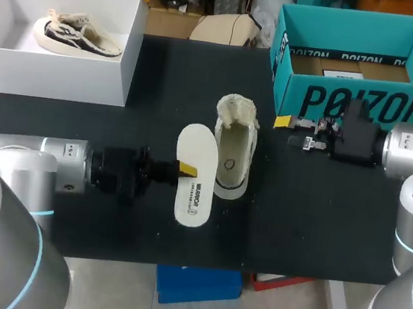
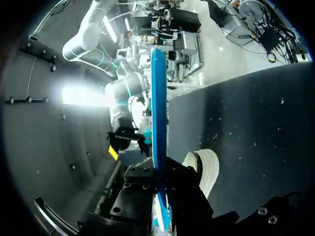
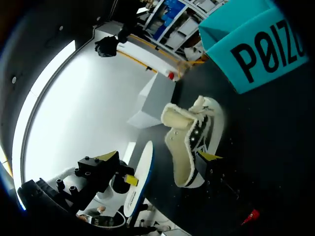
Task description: Take the shoe out of the shoebox, open the shoe tongue, remove and reinsert the insole, then place the shoe into the shoebox
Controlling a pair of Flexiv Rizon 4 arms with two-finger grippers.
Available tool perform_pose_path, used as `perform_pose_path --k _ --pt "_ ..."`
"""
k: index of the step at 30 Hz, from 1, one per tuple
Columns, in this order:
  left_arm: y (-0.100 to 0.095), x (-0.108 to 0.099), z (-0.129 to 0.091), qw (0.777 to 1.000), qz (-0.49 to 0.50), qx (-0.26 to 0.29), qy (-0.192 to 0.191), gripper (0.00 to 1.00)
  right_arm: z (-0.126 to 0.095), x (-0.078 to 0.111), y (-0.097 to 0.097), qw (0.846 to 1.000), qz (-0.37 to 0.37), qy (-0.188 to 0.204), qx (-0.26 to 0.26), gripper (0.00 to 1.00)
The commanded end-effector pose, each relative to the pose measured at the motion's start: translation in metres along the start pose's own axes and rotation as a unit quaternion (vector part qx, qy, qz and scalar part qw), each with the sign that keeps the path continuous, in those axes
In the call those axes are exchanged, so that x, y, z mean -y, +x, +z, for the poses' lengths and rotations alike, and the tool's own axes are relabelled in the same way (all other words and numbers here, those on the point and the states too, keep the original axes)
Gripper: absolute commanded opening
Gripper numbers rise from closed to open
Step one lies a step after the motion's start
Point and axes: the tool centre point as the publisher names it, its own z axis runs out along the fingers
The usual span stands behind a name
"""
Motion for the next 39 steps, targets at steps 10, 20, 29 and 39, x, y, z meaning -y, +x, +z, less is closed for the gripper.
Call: perform_pose_path --k 10,20,29,39 --pt "0.001 0.02 -0.022 0.999 -0.018 -0.039 0.003 0.0 -0.034 0.009 0.012 0.995 -0.084 -0.032 0.033 1.0" --pt "0.003 0.029 -0.019 0.999 -0.025 -0.038 0.016 0.0 -0.048 0.017 0.007 0.996 -0.068 -0.037 0.049 1.0" --pt "0.009 0.029 -0.018 0.998 -0.032 -0.043 0.024 0.0 -0.104 0.051 0.005 0.986 -0.09 -0.071 0.12 1.0" --pt "0.011 0.03 -0.015 0.998 -0.036 -0.046 0.031 0.0 -0.131 0.076 -0.003 0.979 -0.122 -0.072 0.144 1.0"
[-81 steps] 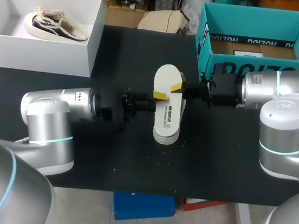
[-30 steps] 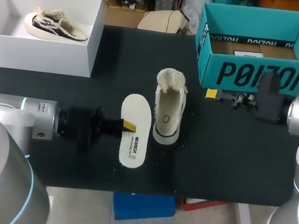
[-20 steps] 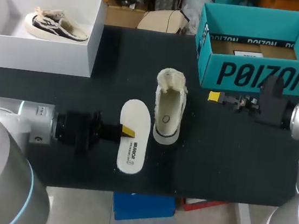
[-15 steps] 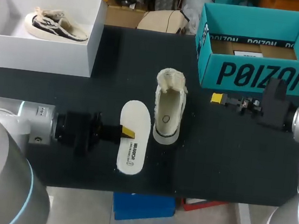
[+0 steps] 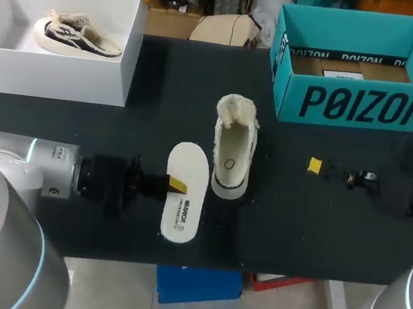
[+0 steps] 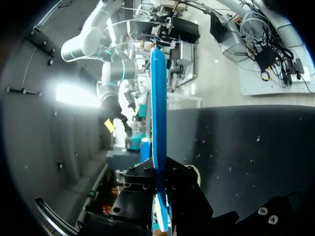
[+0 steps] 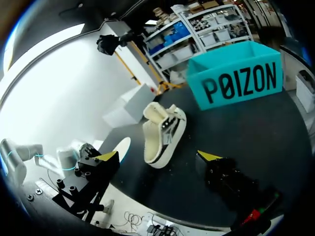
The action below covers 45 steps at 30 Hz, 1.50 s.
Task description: Take the shoe out of the shoebox, open the shoe tongue, remove and reinsert the insole, then place the shoe into the shoebox
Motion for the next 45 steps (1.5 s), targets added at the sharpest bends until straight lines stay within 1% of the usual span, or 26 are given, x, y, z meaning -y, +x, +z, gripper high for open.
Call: perform_pose_path --k 1,4,9,12,14,18,24,30,36,41,45 --pt "0.0 -0.001 0.001 1.0 -0.001 -0.004 0.004 0.0 -0.038 0.016 -0.005 1.0 -0.004 -0.003 0.001 1.0" --pt "0.001 -0.001 0.001 1.0 -0.002 -0.005 0.004 0.0 -0.045 0.02 -0.009 1.0 -0.018 -0.011 0.011 1.0" --pt "0.001 -0.002 0.004 1.0 -0.007 -0.009 0.01 0.0 -0.045 0.02 -0.009 1.0 -0.018 -0.011 0.011 1.0" --pt "0.001 -0.004 0.006 1.0 -0.009 -0.016 0.02 0.0 -0.045 0.02 -0.009 1.0 -0.018 -0.011 0.011 1.0" --pt "-0.002 -0.005 0.008 0.999 -0.01 -0.023 0.035 0.0 -0.045 0.02 -0.009 1.0 -0.018 -0.011 0.011 1.0" --pt "-0.008 -0.004 0.011 0.995 -0.005 -0.075 0.07 0.0 -0.045 0.02 -0.009 1.0 -0.018 -0.011 0.011 1.0" --pt "-0.016 -0.007 0.012 0.985 -0.009 -0.138 0.098 0.0 -0.045 0.02 -0.009 1.0 -0.018 -0.011 0.011 1.0" --pt "-0.014 -0.008 0.015 0.976 -0.034 -0.173 0.125 0.0 -0.045 0.02 -0.009 1.0 -0.018 -0.011 0.011 1.0" --pt "-0.011 -0.011 0.022 0.973 -0.033 -0.181 0.137 0.0 -0.045 0.02 -0.009 1.0 -0.018 -0.011 0.011 1.0" --pt "-0.014 -0.01 0.033 0.969 -0.029 -0.18 0.169 0.0 -0.045 0.02 -0.009 1.0 -0.018 -0.011 0.011 1.0" --pt "-0.014 -0.009 0.04 0.962 -0.033 -0.197 0.188 0.0 -0.045 0.02 -0.009 1.0 -0.018 -0.011 0.011 1.0"
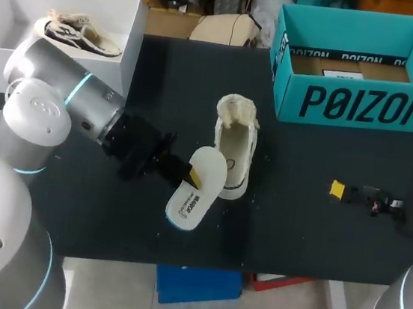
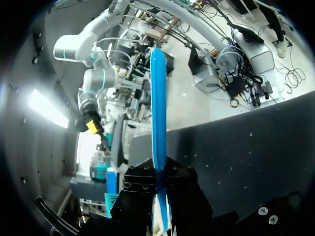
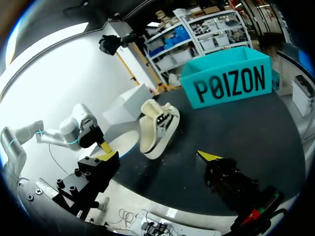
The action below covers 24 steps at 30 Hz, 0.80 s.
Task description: Take the shoe out of the shoebox, open the shoe tongue, remove and reinsert the insole, then place the shoe into the shoebox
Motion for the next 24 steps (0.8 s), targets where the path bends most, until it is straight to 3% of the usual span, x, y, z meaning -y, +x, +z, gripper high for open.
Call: perform_pose_path --k 1,15,24 --pt "-0.003 -0.012 0.01 0.999 -0.006 -0.031 0.031 0.0 -0.001 0.001 0.001 1.0 0.001 -0.001 0.001 1.0" --pt "-0.008 -0.029 0.028 0.993 -0.026 -0.095 0.058 0.0 -0.001 0.001 0.001 1.0 0.001 -0.001 0.001 1.0" --pt "0.005 -0.047 0.036 0.993 -0.044 -0.099 0.05 0.0 -0.001 0.001 0.001 1.0 0.001 -0.001 0.001 1.0"
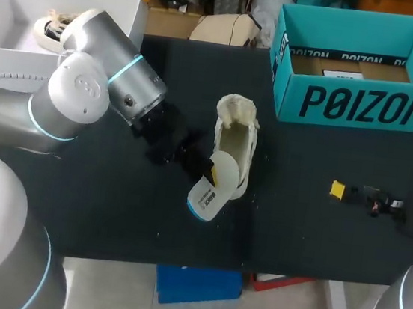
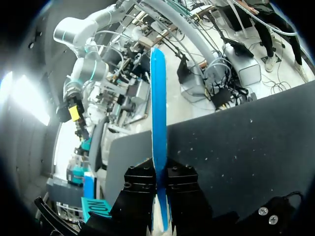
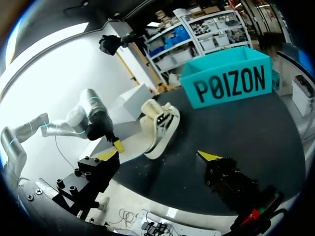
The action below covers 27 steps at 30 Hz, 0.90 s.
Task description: Take the shoe out of the shoebox, open the shoe tongue, remove and reinsert the insole, then place the shoe into the shoebox
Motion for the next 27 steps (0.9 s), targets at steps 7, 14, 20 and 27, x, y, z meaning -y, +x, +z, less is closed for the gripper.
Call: perform_pose_path --k 7,14,20,27 --pt "0.001 -0.034 0.009 1.0 0.002 0.006 -0.01 0.0 0.0 0.001 0.001 1.0 0.001 -0.001 0.001 1.0" --pt "0.0 -0.055 0.012 1.0 0.001 0.017 -0.013 0.0 0.0 0.001 0.001 1.0 0.001 -0.001 0.001 1.0" --pt "-0.001 -0.073 0.012 0.999 0.011 0.01 -0.034 0.0 0.0 0.001 0.001 1.0 0.001 -0.001 0.001 1.0" --pt "-0.004 -0.093 0.007 0.998 0.016 0.015 -0.055 0.0 0.0 0.001 0.001 1.0 0.001 -0.001 0.001 1.0"
